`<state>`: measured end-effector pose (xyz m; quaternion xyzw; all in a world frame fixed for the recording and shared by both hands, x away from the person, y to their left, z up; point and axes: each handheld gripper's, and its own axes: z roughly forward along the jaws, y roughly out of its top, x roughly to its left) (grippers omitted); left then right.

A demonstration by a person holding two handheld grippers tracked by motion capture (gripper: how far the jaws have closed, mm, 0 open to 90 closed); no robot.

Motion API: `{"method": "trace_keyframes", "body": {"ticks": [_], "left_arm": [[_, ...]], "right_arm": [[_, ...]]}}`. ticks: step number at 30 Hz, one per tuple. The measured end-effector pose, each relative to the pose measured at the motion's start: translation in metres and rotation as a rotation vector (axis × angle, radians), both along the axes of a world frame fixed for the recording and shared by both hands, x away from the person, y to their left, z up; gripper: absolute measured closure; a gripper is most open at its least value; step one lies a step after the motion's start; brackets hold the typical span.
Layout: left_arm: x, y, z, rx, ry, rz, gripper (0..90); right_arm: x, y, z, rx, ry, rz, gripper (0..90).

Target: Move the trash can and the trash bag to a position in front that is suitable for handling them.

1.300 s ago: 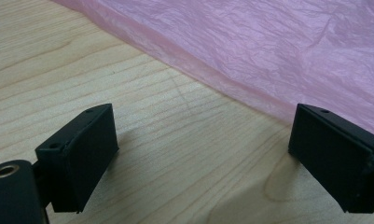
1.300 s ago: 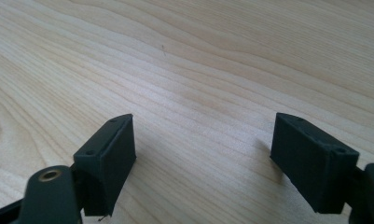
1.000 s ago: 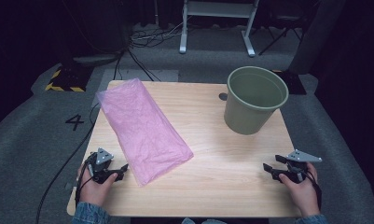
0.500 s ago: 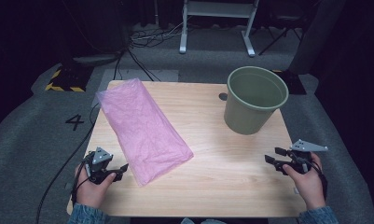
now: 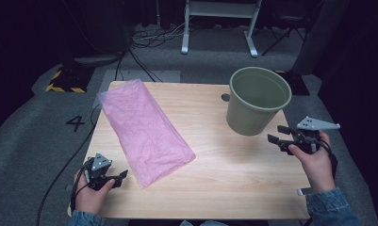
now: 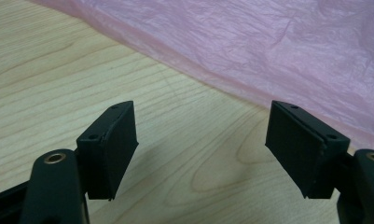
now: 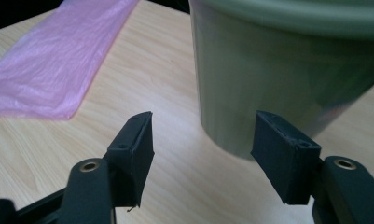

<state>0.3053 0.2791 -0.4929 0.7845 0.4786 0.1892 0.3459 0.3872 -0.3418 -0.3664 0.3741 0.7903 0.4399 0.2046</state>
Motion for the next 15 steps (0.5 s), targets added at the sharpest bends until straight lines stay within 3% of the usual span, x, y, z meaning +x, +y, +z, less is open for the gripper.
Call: {"method": "trace_keyframes", "body": {"ticks": [6,15], "left_arm": [[-0.002,0.003,-0.003,0.001,0.006,0.014,24.5],[-0.003,0.003,-0.005,-0.006,0.006,0.001,24.2]], "right_arm": [[0.017,0.013,0.028,-0.017,-0.032,0.027,39.0],[0.039,0.025,0.050,-0.017,-0.052,0.048,37.1]]}}
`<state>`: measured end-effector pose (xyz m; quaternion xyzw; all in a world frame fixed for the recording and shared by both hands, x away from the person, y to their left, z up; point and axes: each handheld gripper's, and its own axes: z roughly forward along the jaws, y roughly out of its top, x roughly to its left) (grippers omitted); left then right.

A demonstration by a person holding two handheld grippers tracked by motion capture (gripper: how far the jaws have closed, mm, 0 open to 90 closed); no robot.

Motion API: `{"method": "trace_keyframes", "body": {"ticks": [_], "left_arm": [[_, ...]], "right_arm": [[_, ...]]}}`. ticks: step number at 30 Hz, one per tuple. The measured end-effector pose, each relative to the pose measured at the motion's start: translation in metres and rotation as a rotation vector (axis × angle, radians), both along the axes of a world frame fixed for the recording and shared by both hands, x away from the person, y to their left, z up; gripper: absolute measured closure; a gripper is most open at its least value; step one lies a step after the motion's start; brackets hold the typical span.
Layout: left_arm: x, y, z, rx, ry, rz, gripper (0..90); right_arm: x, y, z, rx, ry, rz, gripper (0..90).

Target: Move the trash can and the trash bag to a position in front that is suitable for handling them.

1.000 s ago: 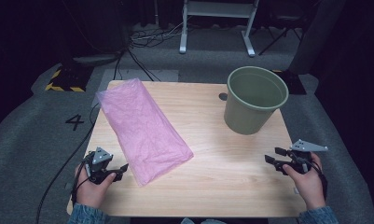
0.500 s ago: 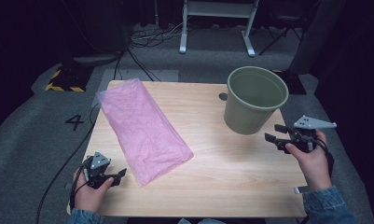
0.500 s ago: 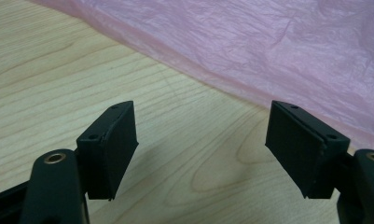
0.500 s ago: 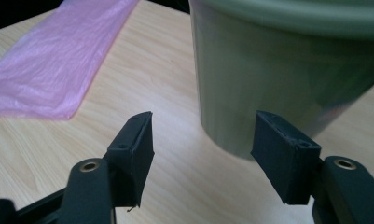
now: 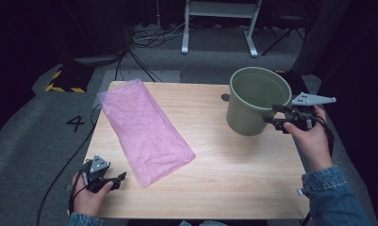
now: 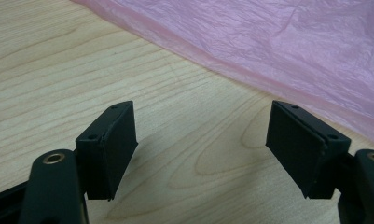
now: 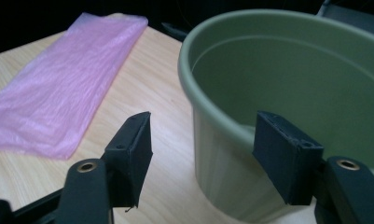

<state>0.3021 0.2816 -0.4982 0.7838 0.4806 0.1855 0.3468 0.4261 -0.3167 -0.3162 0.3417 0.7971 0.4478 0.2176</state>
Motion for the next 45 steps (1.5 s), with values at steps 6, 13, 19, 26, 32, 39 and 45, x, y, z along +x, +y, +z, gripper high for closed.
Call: {"method": "trace_keyframes", "body": {"ticks": [6,13,19,26,32,39,45], "left_arm": [[0.003,-0.003,-0.001,0.009,0.006,-0.016,24.1],[0.004,-0.003,-0.003,0.006,0.006,-0.020,24.0],[0.005,-0.004,-0.004,0.002,0.006,-0.026,23.9],[0.005,-0.005,-0.003,0.004,0.002,-0.031,23.7],[0.004,-0.005,-0.002,-0.003,0.002,-0.029,23.6],[0.005,-0.007,-0.001,-0.001,0.000,-0.034,23.7],[0.007,-0.009,-0.001,-0.006,0.001,-0.040,23.5]], "right_arm": [[0.018,0.013,0.001,-0.025,0.000,0.008,38.5],[0.036,0.030,-0.013,-0.038,0.025,0.028,42.4],[0.037,0.039,-0.015,-0.050,0.044,0.084,46.2],[0.024,0.046,-0.014,-0.041,0.048,0.139,49.4],[-0.002,0.056,-0.013,-0.051,0.038,0.201,49.2],[-0.037,0.070,-0.013,-0.058,0.022,0.265,47.7],[-0.062,0.081,-0.011,-0.080,0.015,0.316,46.6]]}}
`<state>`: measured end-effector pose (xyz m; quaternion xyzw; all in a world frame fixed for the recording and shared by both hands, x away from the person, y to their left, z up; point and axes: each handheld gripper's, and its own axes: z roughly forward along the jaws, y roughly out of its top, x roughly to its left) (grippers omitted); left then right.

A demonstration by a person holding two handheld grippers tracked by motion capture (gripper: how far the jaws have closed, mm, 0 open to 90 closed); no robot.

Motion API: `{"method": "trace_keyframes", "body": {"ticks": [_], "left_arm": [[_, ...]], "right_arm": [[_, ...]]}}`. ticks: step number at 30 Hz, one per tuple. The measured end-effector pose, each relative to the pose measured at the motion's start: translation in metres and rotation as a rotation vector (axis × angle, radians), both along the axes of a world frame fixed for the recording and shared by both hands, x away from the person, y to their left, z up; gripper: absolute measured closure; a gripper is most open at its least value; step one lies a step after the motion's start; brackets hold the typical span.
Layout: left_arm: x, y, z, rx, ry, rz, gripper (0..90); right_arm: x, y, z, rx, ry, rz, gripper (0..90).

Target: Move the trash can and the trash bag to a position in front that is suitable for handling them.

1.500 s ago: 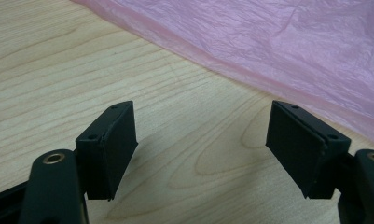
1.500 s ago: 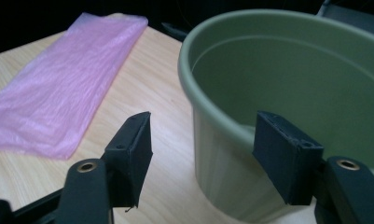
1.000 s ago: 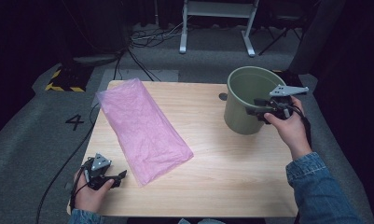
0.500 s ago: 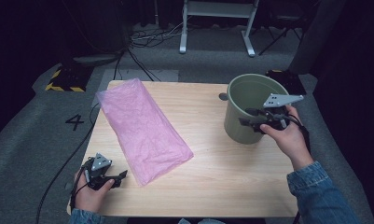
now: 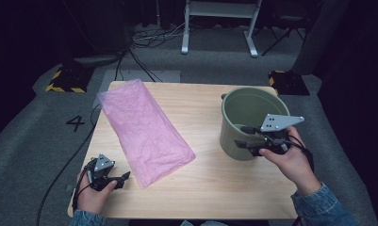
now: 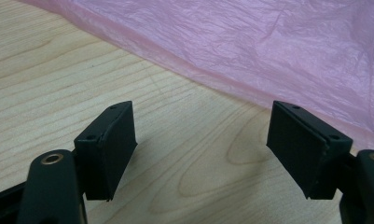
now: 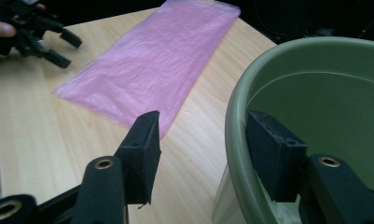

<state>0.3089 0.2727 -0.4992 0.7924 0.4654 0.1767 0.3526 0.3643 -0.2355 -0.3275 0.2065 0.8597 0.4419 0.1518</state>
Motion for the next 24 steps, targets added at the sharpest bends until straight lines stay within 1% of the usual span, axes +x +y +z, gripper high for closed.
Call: {"method": "trace_keyframes", "body": {"ticks": [1,2,3,4,5,6,8,10,11,12,13,14,16,17,18,19,20,21,22,24], "left_arm": [[0.000,0.000,0.000,0.003,0.000,-0.001,23.5],[0.001,0.000,0.000,0.005,-0.002,-0.004,23.5],[0.001,-0.001,0.000,0.003,-0.002,-0.005,23.5],[0.001,-0.001,0.000,0.003,-0.002,-0.005,23.5],[0.001,-0.001,0.001,0.000,-0.002,-0.004,23.5],[0.001,-0.001,0.001,0.002,-0.003,-0.006,23.5],[0.002,-0.002,0.001,0.000,-0.001,-0.007,23.5],[0.002,-0.002,0.001,0.000,-0.001,-0.009,23.5],[0.003,-0.003,0.001,-0.001,-0.001,-0.011,23.5],[0.003,-0.003,0.001,0.001,-0.001,-0.013,23.5],[0.003,-0.003,0.001,-0.001,-0.001,-0.014,23.5],[0.003,-0.004,0.001,-0.001,0.000,-0.014,23.5],[0.004,-0.004,0.001,0.000,-0.001,-0.014,23.5],[0.005,-0.004,0.001,0.002,0.001,-0.016,23.4],[0.005,-0.005,0.001,0.003,0.000,-0.021,23.5],[0.005,-0.005,0.001,0.003,0.000,-0.021,23.5],[0.005,-0.005,0.001,0.004,-0.001,-0.022,23.4],[0.005,-0.005,0.001,0.004,-0.001,-0.022,23.4],[0.005,-0.005,0.001,0.004,-0.002,-0.022,23.4],[0.005,-0.005,0.001,0.003,-0.003,-0.020,23.4]], "right_arm": [[-0.003,0.002,0.000,0.003,0.001,0.012,46.9],[-0.003,0.002,0.000,0.003,0.001,0.012,46.9],[-0.011,0.006,0.001,0.008,0.003,0.044,46.9],[-0.011,0.006,0.001,0.008,0.003,0.044,46.9],[-0.020,0.012,0.001,0.006,0.005,0.080,46.1],[-0.020,0.012,0.001,0.006,0.005,0.080,46.1],[-0.026,0.017,0.002,0.004,0.007,0.104,46.1],[-0.034,0.023,0.003,0.007,0.009,0.140,46.4],[-0.042,0.028,0.005,0.010,0.008,0.164,46.3],[-0.042,0.028,0.005,0.010,0.008,0.164,46.3],[-0.048,0.032,0.006,0.013,0.006,0.186,46.3],[-0.048,0.032,0.006,0.013,0.006,0.186,46.3],[-0.056,0.037,0.008,0.016,0.005,0.211,46.2],[-0.065,0.042,0.009,0.024,0.004,0.245,48.9],[-0.067,0.044,0.009,0.027,0.022,0.265,50.9],[-0.067,0.044,0.009,0.027,0.022,0.265,50.9],[-0.074,0.050,0.007,0.021,0.049,0.298,50.2],[-0.074,0.050,0.007,0.021,0.049,0.298,50.2],[-0.078,0.054,0.006,-0.008,0.027,0.299,48.9],[-0.078,0.054,0.006,-0.003,0.023,0.298,48.0]]}}
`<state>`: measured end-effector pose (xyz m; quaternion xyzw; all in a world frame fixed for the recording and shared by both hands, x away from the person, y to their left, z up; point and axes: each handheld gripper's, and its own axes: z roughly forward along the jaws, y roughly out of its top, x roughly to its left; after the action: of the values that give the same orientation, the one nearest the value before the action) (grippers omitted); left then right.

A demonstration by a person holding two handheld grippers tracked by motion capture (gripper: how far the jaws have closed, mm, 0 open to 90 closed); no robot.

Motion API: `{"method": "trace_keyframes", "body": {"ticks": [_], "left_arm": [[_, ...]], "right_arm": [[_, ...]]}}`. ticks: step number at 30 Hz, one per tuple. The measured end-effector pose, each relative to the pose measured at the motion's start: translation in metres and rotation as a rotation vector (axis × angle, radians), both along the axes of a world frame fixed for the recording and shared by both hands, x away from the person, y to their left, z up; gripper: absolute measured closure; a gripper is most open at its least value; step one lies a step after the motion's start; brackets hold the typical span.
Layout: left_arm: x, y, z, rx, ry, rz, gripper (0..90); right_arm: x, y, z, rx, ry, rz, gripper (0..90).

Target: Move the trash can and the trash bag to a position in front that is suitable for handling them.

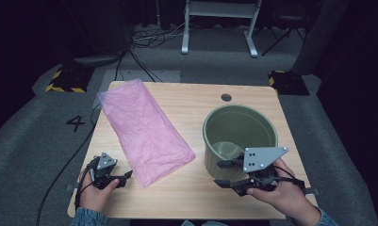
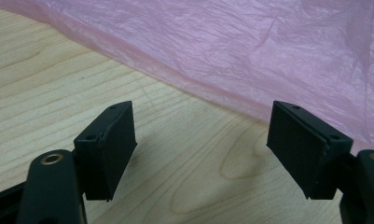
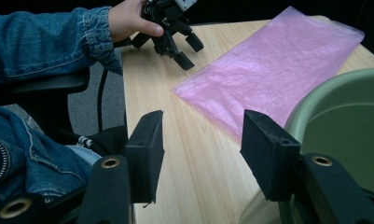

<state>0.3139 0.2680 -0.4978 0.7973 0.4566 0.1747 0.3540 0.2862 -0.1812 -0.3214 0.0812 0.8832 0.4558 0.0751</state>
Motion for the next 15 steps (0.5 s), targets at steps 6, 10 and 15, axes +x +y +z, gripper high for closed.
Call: {"method": "trace_keyframes", "body": {"ticks": [6,10,15], "left_arm": [[0.000,0.002,-0.001,-0.001,0.005,0.007,23.4],[0.001,0.001,-0.001,-0.001,0.006,0.007,23.4],[0.001,0.002,-0.002,0.001,0.006,0.010,23.4]], "right_arm": [[0.020,-0.027,0.015,0.060,-0.038,-0.148,44.1],[0.058,-0.065,0.028,0.077,-0.088,-0.367,42.3],[0.099,-0.098,0.020,0.039,-0.094,-0.484,42.1]]}}
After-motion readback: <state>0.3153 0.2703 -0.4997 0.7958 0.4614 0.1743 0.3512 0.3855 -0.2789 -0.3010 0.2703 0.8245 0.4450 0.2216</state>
